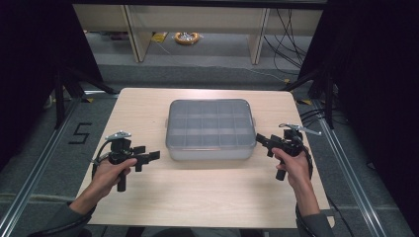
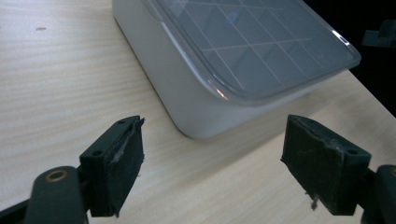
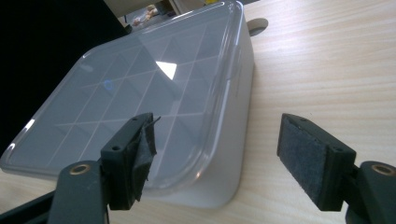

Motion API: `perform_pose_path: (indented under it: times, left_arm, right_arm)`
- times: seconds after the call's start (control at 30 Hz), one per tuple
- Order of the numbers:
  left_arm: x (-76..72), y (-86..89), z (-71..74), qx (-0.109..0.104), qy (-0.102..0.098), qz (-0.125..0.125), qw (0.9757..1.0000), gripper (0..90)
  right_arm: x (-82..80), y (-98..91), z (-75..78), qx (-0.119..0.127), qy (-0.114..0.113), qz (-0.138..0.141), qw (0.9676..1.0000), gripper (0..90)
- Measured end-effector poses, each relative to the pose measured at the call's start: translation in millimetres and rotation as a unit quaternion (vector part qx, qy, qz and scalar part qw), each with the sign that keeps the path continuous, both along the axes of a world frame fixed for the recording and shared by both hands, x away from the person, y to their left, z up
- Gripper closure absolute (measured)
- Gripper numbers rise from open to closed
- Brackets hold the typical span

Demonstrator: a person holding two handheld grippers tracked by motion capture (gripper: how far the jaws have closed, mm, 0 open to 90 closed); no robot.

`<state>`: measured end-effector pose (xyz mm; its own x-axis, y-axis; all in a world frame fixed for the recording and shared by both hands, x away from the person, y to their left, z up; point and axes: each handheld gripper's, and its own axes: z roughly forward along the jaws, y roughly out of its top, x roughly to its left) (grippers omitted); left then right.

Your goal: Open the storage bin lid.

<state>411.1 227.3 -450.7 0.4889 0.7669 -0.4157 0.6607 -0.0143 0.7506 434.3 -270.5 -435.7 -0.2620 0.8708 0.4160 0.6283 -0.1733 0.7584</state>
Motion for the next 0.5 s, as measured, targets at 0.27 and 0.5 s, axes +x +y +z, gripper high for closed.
perform_pose_path:
  times: [0.27,0.5]
  left_arm:
    - [32.7,-4.1,7.9,-0.012,0.007,0.015,0.9998,22.9]
    - [64.1,-10.4,7.2,-0.016,0.027,0.025,0.9992,25.0]
  right_arm:
    - [22.4,12.7,3.2,0.05,0.071,-0.026,0.9959,29.7]
    - [48.7,12.7,-3.6,0.008,0.023,0.0,0.9997,30.5]
